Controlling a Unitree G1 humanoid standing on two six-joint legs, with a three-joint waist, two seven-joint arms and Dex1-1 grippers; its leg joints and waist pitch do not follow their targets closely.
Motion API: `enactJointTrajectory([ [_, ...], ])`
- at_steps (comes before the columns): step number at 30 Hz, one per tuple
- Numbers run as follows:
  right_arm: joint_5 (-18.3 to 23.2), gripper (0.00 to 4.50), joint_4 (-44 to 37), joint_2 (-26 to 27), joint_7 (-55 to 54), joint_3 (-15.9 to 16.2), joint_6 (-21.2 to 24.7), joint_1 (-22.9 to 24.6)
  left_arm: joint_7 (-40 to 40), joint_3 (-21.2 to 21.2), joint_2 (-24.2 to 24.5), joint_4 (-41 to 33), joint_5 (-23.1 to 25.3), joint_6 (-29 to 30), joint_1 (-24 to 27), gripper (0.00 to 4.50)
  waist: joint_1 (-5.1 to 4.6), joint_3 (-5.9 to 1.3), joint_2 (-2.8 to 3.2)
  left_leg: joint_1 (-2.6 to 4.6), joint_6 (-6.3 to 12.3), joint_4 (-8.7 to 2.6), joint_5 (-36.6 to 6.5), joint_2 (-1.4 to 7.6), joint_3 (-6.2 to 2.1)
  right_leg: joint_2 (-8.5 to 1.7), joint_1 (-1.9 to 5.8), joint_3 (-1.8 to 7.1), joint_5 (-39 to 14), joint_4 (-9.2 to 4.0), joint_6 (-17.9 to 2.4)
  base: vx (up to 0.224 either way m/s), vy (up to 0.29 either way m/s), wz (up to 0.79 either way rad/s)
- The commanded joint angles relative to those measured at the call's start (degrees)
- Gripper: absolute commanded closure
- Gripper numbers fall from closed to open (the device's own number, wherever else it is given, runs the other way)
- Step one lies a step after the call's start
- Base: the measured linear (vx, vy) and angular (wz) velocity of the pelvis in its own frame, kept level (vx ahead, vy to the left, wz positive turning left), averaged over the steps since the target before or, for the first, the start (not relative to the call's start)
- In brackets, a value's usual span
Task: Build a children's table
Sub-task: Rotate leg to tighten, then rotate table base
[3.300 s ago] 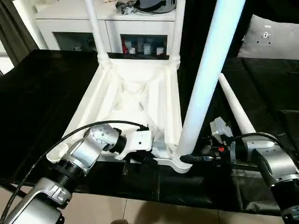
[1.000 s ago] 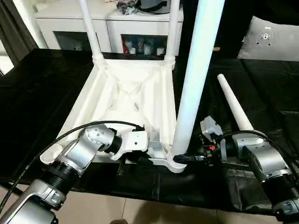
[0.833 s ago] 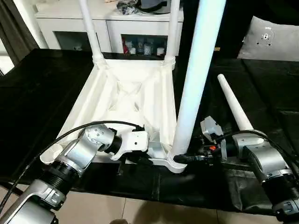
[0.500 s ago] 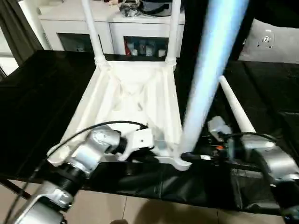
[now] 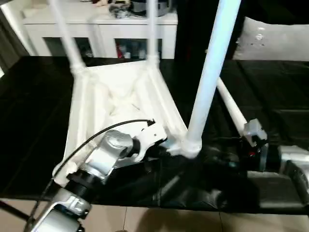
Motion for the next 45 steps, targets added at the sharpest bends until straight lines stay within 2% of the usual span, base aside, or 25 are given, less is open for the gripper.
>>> enactJointTrajectory([
  [1,-0.8,0.05,-3.4,1.4,-1.9,2.5,0.6,0.8,6.0,2.4,-2.4,0.0,-0.1,2.3,0.6,4.5,0.32,-2.61,-1.72,-0.73,6.53,-3.34,-5.8,2.81,-1.13,-4.95,3.0,2.49,-17.2,-5.16,-9.3,0.0,0.0,0.0],
  [3,-1.3,0.05,-3.5,2.0,-2.3,3.3,0.2,1.0,6.9,2.5,-3.4,-0.1,-0.2,1.6,0.6,4.5,0.47,-2.79,-1.6,-0.91,6.83,-3.25,-4.9,2.82,-1.26,-5.03,3.02,2.47,-16.4,-5.04,-9.2,0.0,0.0,0.0],
  [4,-1.8,0.01,-3.2,2.9,-3.0,4.2,-0.1,0.7,7.5,3.1,-4.9,-0.3,-1.5,0.7,0.8,4.23,0.45,-2.82,-1.65,-0.91,7.32,-3.18,-4.4,2.88,-1.21,-4.94,2.85,2.52,-15.1,-4.97,-9.5,0.0,0.0,0.0],
  [5,-2.0,0.01,-3.1,3.3,-3.5,4.4,-0.2,0.5,7.2,3.3,-5.2,-0.7,-2.1,0.7,0.9,4.23,0.51,-2.94,-1.83,-1.0,7.48,-3.08,-3.8,2.81,-1.18,-4.98,2.9,2.54,-14.5,-4.9,-9.4,0.0,0.0,0.0],
  [6,-2.0,0.0,-3.0,3.5,-3.8,4.5,-0.2,0.4,7.0,3.3,-5.2,-1.0,-2.3,0.9,1.0,4.07,0.72,-2.93,-1.68,-1.08,7.77,-3.05,-3.1,2.77,-1.14,-4.95,2.78,2.52,-13.9,-4.8,-9.4,0.0,0.0,0.0],
  [8,-3.1,0.0,-1.4,4.6,-5.2,4.6,-1.4,-0.9,6.3,3.8,-4.4,-2.9,-3.1,0.3,1.3,3.93,0.96,-3.21,-1.31,-1.16,8.01,-2.9,-2.0,3.02,-1.22,-5.0,2.64,2.51,-11.7,-4.41,-10.0,0.0,0.0,0.0],
  [11,-3.8,0.0,-0.2,5.1,-6.5,4.7,-1.9,-1.7,6.1,3.9,-3.3,-4.7,-2.7,-1.2,1.6,3.81,1.05,-3.16,-1.24,-1.12,8.61,-2.85,-1.3,3.34,-1.34,-5.02,2.5,2.49,-8.4,-4.04,-11.1,0.0,0.0,0.0],
  [15,-4.9,0.0,0.9,5.6,-7.4,5.8,-2.6,-2.6,4.7,5.3,0.3,-8.1,-3.0,-3.8,2.5,3.81,1.15,-2.92,-1.3,-1.15,7.92,-3.01,-2.8,3.28,-1.24,-5.17,2.64,2.51,-9.7,-4.05,-11.1,0.0,0.0,0.0],
  [17,-5.1,0.0,0.7,6.4,-8.2,6.4,-2.7,-2.8,4.4,7.2,3.6,-10.5,-2.9,-3.0,2.9,3.81,1.18,-2.91,-0.99,-0.99,6.99,-3.14,-3.4,3.31,-1.33,-5.12,2.6,2.48,-10.8,-4.05,-10.5,0.0,0.0,0.0],
  [19,-6.2,0.0,0.9,8.5,-11.1,7.2,-3.0,-3.0,4.6,11.2,11.4,-14.7,-1.4,0.6,4.1,3.81,0.83,-2.86,-0.7,-1.0,6.11,-3.4,-3.9,3.41,-1.51,-5.03,2.53,2.46,-10.6,-3.8,-10.6,0.0,0.0,0.0],
  [20,-6.2,0.0,0.9,8.5,-11.1,7.2,-3.0,-3.0,4.6,11.2,11.4,-14.7,-1.4,0.6,4.1,3.81,0.5,-2.81,-0.69,-0.98,5.79,-3.43,-4.1,3.32,-1.45,-4.88,2.5,2.44,-10.6,-3.8,-10.7,0.0,0.0,0.0],
  [21,-6.6,0.0,0.8,9.2,-12.0,7.6,-2.8,-2.8,4.5,12.8,15.3,-16.3,-0.3,2.8,5.2,3.81,0.25,-2.67,-0.46,-0.67,4.91,-3.47,-5.2,3.27,-1.41,-4.8,2.39,2.45,-11.2,-3.91,-10.9,0.0,0.0,0.0],
  [22,-6.6,0.0,0.8,9.2,-12.0,7.6,-2.8,-2.8,4.5,12.8,15.3,-16.3,-0.3,2.8,5.2,3.81,0.25,-2.67,-0.46,-0.67,4.91,-3.47,-5.2,3.27,-1.41,-4.8,2.39,2.45,-11.2,-3.91,-10.9,0.0,0.0,0.0],
  [23,-6.6,0.0,0.8,9.4,-12.3,7.8,-2.8,-2.8,4.5,13.2,16.7,-16.8,0.1,3.0,5.7,3.97,0.26,-2.67,-0.31,-0.43,4.33,-3.57,-5.7,3.4,-1.41,-4.75,2.29,2.56,-11.0,-3.88,-11.0,0.0,0.0,0.0],
  [24,-7.3,0.0,1.3,10.0,-13.4,8.1,-2.9,-2.8,4.2,14.2,21.0,-17.9,1.8,3.8,7.2,3.97,0.3,-2.73,-0.34,-0.43,4.34,-3.54,-5.4,3.4,-1.42,-4.79,2.34,2.64,-10.3,-3.79,-11.2,0.0,0.0,0.0],
  [25,-7.3,0.0,1.3,10.0,-13.4,8.2,-2.9,-2.8,4.2,14.2,21.1,-18.0,1.9,3.8,7.3,4.08,0.32,-2.73,-0.08,-0.43,4.31,-3.58,-5.2,3.46,-1.47,-4.78,2.19,2.72,-8.8,-3.48,-11.7,0.0,0.0,0.0],
  [27,-8.1,0.0,2.3,10.7,-14.3,8.5,-3.6,-3.0,3.2,14.7,27.8,-19.3,4.9,5.0,9.8,4.33,0.25,-2.76,-0.05,-0.4,4.26,-3.58,-5.3,3.34,-1.44,-4.69,2.26,2.74,-7.0,-3.29,-12.1,0.0,0.0,0.0],
  [29,-8.1,0.0,2.4,11.1,-14.3,8.8,-3.6,-3.0,2.5,14.3,32.1,-19.1,6.7,5.0,11.6,4.43,0.11,-2.49,-0.14,-0.46,3.77,-3.9,-7.3,3.27,-1.52,-4.74,2.24,2.73,-9.0,-3.43,-11.9,0.0,0.0,0.0],
  [32,-8.1,0.0,2.3,11.2,-14.2,9.4,-3.6,-3.1,2.3,13.9,32.8,-18.4,5.6,5.3,12.7,4.48,0.33,-2.06,-0.01,0.07,2.48,-4.13,-9.9,3.38,-1.36,-4.88,1.89,2.97,-12.5,-4.02,-12.0,0.0,0.0,0.0],
  [34,-8.4,0.0,2.0,11.5,-14.5,9.8,-3.6,-3.1,3.4,12.8,32.8,-17.1,7.0,4.6,13.6,4.48,0.3,-1.98,0.13,0.08,1.57,-4.39,-12.0,3.4,-1.51,-4.98,2.04,3.05,-14.8,-4.19,-11.5,0.0,0.0,0.0],
  [39,-9.0,0.0,2.1,11.9,-15.3,10.4,-3.6,-3.1,3.2,11.1,32.5,-17.5,7.2,5.6,14.9,4.48,0.27,-2.27,0.07,0.07,1.36,-4.26,-11.0,3.3,-1.55,-5.0,2.18,3.21,-12.3,-3.93,-11.5,0.0,0.0,0.0],
  [43,-11.2,0.0,4.1,13.1,-18.5,11.2,-4.7,-3.9,-0.1,8.6,33.4,-18.9,6.5,6.0,16.7,4.48,0.12,-2.21,0.06,-0.2,1.54,-4.27,-10.2,3.21,-1.57,-5.02,2.26,3.2,-11.9,-3.8,-11.9,0.0,0.0,0.0],
  [45,-14.6,0.0,9.3,15.9,-26.0,11.0,-7.2,-6.9,-8.6,4.7,35.7,-22.9,3.5,4.4,20.0,4.48,-0.17,-2.0,-0.02,-0.24,0.79,-4.54,-12.0,3.26,-1.84,-5.38,2.15,3.21,-15.2,-4.02,-11.8,0.0,0.0,0.0],
])
